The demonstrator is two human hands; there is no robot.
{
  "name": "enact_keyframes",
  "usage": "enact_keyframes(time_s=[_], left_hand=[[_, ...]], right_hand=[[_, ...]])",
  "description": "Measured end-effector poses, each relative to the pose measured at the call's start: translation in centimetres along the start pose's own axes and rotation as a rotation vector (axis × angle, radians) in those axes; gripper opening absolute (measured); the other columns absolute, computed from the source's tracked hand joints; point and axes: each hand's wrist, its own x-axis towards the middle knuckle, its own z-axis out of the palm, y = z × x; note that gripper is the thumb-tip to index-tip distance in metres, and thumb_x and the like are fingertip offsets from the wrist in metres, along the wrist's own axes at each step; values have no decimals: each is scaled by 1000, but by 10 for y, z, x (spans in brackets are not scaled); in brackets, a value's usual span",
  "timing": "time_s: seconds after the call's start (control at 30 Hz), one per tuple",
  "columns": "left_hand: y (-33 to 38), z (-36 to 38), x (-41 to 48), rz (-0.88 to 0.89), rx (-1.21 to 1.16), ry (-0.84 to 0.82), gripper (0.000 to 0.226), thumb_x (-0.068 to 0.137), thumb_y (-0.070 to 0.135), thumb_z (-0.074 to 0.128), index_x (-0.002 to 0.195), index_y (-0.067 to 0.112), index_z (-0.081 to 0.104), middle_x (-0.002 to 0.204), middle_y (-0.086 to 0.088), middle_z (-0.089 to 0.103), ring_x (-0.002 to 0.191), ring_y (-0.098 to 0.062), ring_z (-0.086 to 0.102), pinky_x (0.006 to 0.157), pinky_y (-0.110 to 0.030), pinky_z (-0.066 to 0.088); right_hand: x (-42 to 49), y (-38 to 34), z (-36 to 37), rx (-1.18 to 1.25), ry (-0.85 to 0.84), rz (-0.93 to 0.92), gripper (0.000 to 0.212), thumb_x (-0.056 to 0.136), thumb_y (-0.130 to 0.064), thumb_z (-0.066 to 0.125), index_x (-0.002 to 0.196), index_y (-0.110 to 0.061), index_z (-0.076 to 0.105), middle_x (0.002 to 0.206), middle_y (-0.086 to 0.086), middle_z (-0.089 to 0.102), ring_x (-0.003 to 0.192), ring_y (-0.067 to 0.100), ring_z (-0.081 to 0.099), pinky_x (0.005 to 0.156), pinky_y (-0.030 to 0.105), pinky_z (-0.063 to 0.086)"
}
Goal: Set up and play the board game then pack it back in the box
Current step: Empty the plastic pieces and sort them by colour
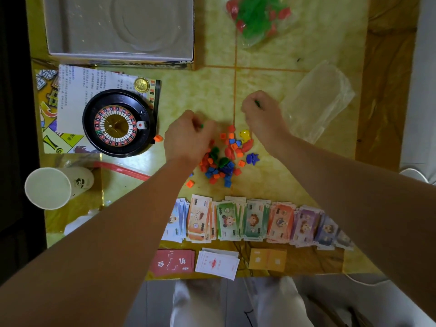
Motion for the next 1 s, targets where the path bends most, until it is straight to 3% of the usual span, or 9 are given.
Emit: enact_keyframes(time_s=[0.1, 0.17, 0.27, 0.33, 0.5, 0.57, 0.67, 0.83, 1.0], left_hand=[[1, -17, -2, -268, -668, -23, 33, 89, 20, 36, 57, 13, 32, 50, 1, 27, 43, -11, 22, 43, -22, 19], [-3, -28, -6, -354, -821, -41, 40, 95, 20, 36, 55, 16, 33, 45, 4, 28, 40, -11, 21, 38, -20, 17], [-13, -36, -13, -291, -808, -77, 45, 100, 30, 44, 60, 13, 54, 43, 3, 39, 40, -11, 30, 39, -19, 20], [-19, -36, -18, -268, -831, -99, 38, 100, 26, 46, 68, 11, 60, 45, 3, 41, 39, -10, 30, 38, -17, 20], [-27, -33, -29, -375, -844, -20, 33, 93, 14, 39, 60, 15, 42, 46, 3, 44, 39, -13, 29, 40, -18, 19], [-32, -33, -35, -396, -822, 41, 33, 91, 11, 37, 59, 14, 41, 46, 1, 45, 39, -14, 31, 40, -19, 20], [-47, -34, -40, -371, -745, 122, 34, 88, 5, 37, 56, 13, 47, 48, -1, 44, 40, -14, 33, 43, -20, 24], [-61, -38, -38, -221, -339, 218, 27, 77, 20, 36, 59, 21, 56, 55, 3, 50, 60, -21, 46, 57, -29, 32], [-37, -32, -32, -15, 88, 225, 31, 93, 24, 37, 98, 21, 67, 77, -4, 66, 76, -28, 59, 59, -31, 38]], right_hand=[[-9, -11, 4, 359, -75, 199, 25, 85, -2, 35, 65, -11, 48, 60, 5, 50, 47, 13, 40, 41, 21, 29], [-18, -13, 6, 268, -126, 193, 28, 82, 0, 37, 61, -9, 52, 48, -1, 45, 39, 9, 36, 39, 19, 27], [-32, -7, 9, -213, -187, -13, 29, 88, -13, 49, 65, -11, 66, 40, -11, 48, 32, 3, 36, 40, 17, 30], [-35, 2, 17, -421, -149, -122, 21, 86, -22, 58, 74, -20, 74, 57, -9, 63, 37, 3, 44, 43, 20, 32], [-37, 14, 27, -782, -152, -272, 23, 85, -29, 65, 107, -32, 71, 104, -6, 71, 83, 12, 63, 68, 27, 48], [-37, 19, 30, -902, -160, -313, 27, 87, -30, 65, 114, -32, 68, 109, -3, 70, 100, 19, 64, 72, 30, 47], [-39, 26, 36, -983, -163, -337, 25, 89, -31, 63, 114, -29, 68, 105, 0, 70, 99, 24, 65, 70, 30, 46], [-44, 21, 34, -685, -17, -286, 11, 87, -34, 61, 91, -25, 66, 73, -10, 60, 66, 9, 54, 53, 24, 32], [-35, 7, 24, 215, 72, 66, 32, 89, -14, 39, 58, -9, 47, 45, -3, 34, 39, 9, 27, 42, 20, 19]])
